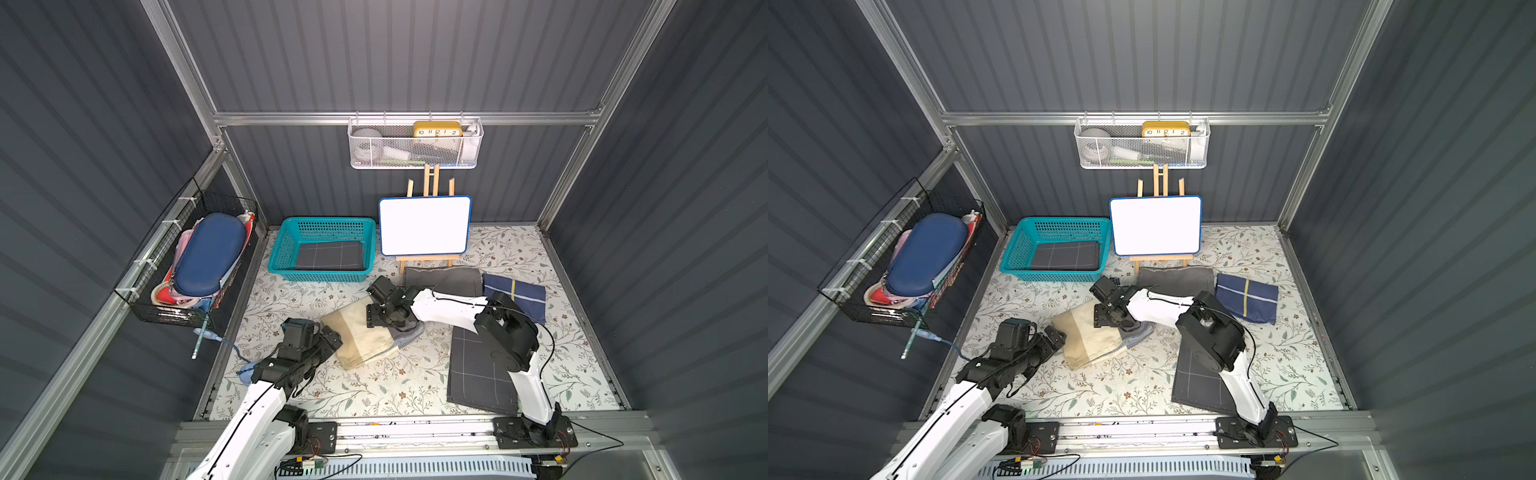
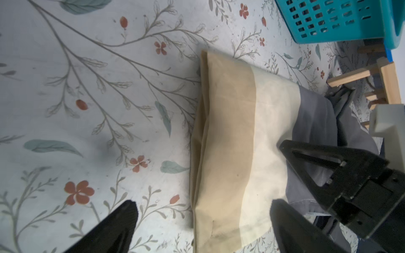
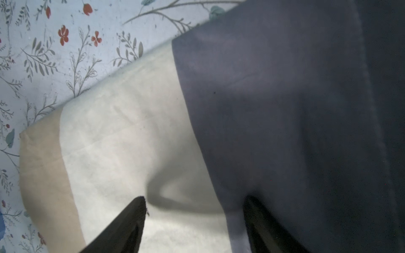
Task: Put the folded pillowcase in the basket
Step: Move the pillowcase to the center of the board, then pick up the pillowcase from the center of the board.
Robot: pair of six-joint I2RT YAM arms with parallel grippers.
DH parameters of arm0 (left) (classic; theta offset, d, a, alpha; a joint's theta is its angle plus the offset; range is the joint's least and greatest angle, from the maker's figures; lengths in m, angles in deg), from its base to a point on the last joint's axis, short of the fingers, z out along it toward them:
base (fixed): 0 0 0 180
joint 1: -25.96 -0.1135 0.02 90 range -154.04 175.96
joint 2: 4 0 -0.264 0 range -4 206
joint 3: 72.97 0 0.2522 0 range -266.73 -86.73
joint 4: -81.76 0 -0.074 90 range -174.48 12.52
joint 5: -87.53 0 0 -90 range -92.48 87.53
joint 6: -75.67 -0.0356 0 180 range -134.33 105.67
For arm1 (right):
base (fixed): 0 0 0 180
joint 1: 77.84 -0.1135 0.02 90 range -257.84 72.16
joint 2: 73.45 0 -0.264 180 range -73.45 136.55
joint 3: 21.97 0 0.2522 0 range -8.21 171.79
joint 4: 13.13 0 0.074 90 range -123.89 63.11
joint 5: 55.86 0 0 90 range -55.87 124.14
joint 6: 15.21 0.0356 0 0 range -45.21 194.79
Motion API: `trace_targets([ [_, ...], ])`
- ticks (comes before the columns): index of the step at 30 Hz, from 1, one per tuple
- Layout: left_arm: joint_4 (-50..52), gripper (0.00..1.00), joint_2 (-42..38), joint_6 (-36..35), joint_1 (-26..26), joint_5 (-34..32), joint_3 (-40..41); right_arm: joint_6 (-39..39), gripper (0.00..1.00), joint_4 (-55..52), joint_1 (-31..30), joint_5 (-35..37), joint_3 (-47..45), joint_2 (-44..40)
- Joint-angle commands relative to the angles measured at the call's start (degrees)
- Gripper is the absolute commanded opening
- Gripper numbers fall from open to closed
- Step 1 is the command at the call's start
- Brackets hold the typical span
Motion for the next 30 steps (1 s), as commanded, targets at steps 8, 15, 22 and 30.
trace_targets([
  [8,-11.8,0.96,10.4,-8.5,-0.1,6.2,-0.2,-4.5,0.77,-2.8,-0.9,1.9,-7.0,-17.3],
  [15,-12.5,0.88,14.9,-7.1,-0.2,5.0,-0.1,-3.4,0.78,-2.7,-1.9,6.4,-19.0,-30.5],
  [22,-17.5,0.77,19.6,-6.7,-0.2,8.4,1.0,-2.5,0.80,-2.8,-4.1,10.9,-26.6,-39.5],
  [30,-20.4,0.48,27.4,-9.8,-0.1,12.0,0.8,0.6,0.80,-1.0,-6.6,13.6,-31.2,-41.2],
])
